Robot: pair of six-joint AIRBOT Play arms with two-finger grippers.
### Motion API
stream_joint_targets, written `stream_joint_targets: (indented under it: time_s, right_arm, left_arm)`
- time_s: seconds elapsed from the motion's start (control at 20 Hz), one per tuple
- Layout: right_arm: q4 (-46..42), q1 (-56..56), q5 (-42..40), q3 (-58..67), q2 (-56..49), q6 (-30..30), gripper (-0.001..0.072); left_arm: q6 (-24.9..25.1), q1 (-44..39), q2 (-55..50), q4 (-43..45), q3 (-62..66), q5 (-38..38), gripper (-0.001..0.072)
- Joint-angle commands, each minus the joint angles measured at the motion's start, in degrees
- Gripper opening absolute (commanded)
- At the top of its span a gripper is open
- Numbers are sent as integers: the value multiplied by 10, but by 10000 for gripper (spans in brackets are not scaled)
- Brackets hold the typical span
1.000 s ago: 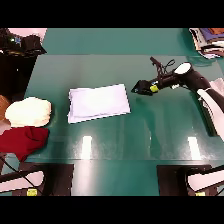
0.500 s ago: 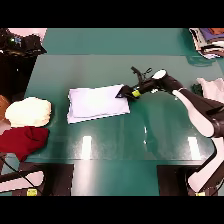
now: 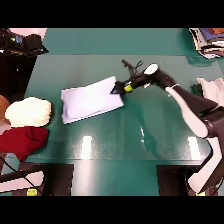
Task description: Fold the shirts.
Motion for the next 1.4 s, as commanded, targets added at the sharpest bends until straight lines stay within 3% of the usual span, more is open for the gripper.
stream_joint_targets:
  time_s: [0.0, 0.3, 0.6, 0.8, 1.1, 1.35]
  right_arm:
    - [-71, -72, 3, 12, 70, 20, 16]
    - [-194, -320, 15, 12, 219, 47, 17]
    - [-199, -554, 26, 12, 246, 47, 16]
    - [-196, -617, 10, 12, 240, 47, 16]
    - [-196, -627, -27, 13, 287, 42, 16]
    - [-202, -667, 51, 12, 354, 40, 16]
  left_arm:
    - [6, -27, 0, -5, 0, 2, 22]
    - [11, -105, 0, -5, 0, 8, 23]
    - [10, -134, 0, -10, 0, 22, 23]
    - [10, -134, 0, -13, 0, 27, 23]
    - [10, -134, 0, -13, 0, 26, 23]
    - [16, -134, 0, -12, 0, 26, 23]
